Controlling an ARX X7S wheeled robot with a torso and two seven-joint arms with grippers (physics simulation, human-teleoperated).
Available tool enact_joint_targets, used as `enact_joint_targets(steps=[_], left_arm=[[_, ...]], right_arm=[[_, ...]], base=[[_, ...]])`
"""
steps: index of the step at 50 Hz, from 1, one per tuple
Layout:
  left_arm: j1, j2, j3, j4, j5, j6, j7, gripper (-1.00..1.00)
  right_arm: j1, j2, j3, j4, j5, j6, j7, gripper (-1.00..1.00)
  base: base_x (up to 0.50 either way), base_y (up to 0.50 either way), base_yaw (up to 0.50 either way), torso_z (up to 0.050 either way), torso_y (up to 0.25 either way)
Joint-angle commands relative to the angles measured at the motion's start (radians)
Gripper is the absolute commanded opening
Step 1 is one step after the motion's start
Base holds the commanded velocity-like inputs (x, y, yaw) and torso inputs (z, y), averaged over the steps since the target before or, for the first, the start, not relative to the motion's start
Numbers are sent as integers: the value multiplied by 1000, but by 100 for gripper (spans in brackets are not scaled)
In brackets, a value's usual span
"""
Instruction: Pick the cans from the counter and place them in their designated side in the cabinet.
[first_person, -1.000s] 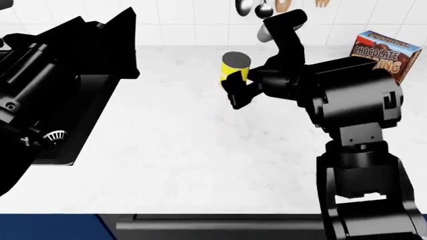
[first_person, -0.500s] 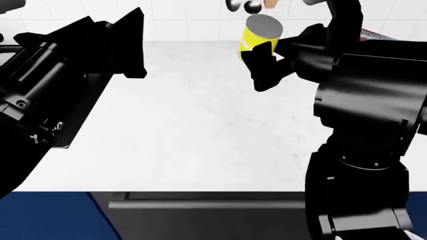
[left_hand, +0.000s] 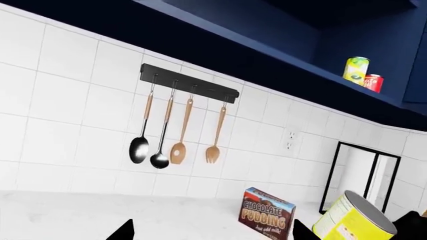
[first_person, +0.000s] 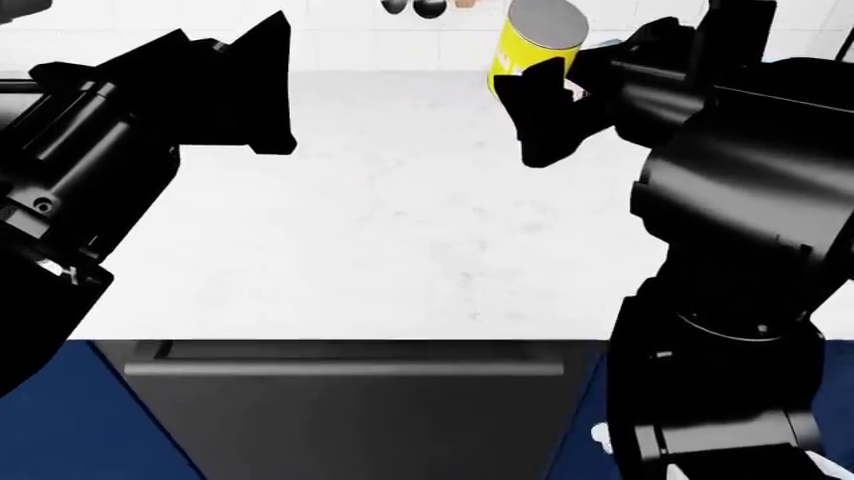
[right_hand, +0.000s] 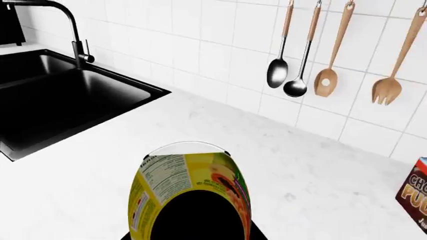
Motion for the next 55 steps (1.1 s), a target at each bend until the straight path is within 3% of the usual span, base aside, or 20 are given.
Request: enact_joint_targets(steps=[1,13,21,34,40,45,55], left_arm=[[-6,-5,-1,4,-8,2,-6,100],[-9,-12,-7,8,-17,6,-9,100],[-11,-13,-6,9,-20,8,-8,100],[-22,-6,-4,5,-28,14,2,100],[-29,-4,-7,6,-35,18,3,100],[-39,-13,-15,14,-50,20,-3,100],[-59,-14,-16,22,-63,22,-13,100]], right_arm=[[29,-1,-1,1,-20,0,-20,-100],[103,-1,-14,35,-17,0,-18,-100],[268,-1,-19,174,11,0,43,-100],[725,2,-60,598,344,-45,434,-100],[1009,2,-9,1016,564,-188,648,-100],[1026,0,24,1043,466,-231,611,-100],[1026,7,81,1110,424,-329,714,-100]], base=[[-145,-465,0,0,0],[-146,-465,0,0,0],[0,0,0,0,0],[0,0,0,0,0],[0,0,0,0,0],[0,0,0,0,0],[0,0,0,0,0]])
